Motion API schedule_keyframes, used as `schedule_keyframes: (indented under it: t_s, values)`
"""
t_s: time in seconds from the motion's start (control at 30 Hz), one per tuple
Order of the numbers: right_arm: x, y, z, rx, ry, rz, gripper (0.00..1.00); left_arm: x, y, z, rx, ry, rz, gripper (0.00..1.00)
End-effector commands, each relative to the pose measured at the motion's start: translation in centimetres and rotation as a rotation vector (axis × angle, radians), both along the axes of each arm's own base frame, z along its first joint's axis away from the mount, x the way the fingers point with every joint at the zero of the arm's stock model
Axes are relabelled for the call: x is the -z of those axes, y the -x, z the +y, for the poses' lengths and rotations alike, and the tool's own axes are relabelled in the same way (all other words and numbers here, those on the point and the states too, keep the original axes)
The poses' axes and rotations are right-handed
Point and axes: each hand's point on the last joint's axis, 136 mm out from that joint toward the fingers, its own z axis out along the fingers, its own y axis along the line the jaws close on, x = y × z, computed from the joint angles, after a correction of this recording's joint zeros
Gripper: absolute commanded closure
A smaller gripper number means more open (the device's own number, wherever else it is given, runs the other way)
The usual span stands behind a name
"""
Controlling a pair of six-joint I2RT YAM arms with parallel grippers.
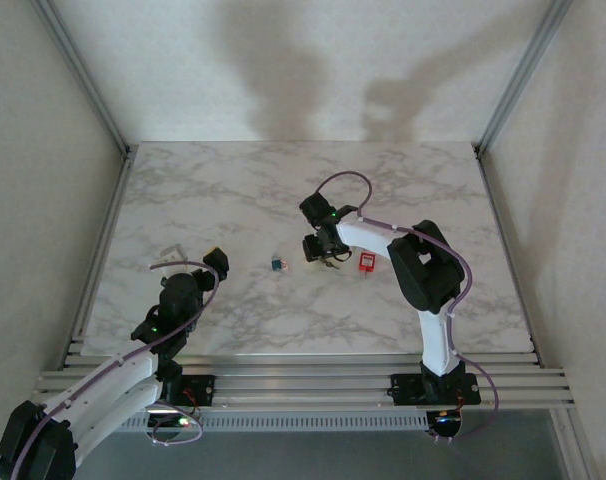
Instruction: Lock with the key
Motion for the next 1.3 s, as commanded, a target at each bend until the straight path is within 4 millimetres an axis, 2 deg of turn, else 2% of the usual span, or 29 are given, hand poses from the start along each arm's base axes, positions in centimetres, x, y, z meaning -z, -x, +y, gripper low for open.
schedule_keyframes:
  t_s: [0.0,0.67,0.83,1.27]
  values:
    - [0.7,0.0,0.2,-0.013,0.002,0.028,0.42,-1.2,-0.2,-0.3,0.009,-0.006,-0.016,0.0]
    - [1.7,0.8,0.7,-0.008,-0.029,0.069,0.58,-1.1,-0.2,-0.5,0.019,-0.008,-0.013,0.0]
    - [1.1,1.1,0.7,-0.007,-0.048,0.068,0.66,-1.1,-0.2,-0.5,0.018,-0.009,-0.011,0.0]
    - [-1.3,2.0,1.4,-0.01,-0.146,0.058,0.7,-0.8,-0.3,-0.6,0.022,-0.013,-0.001,0.0]
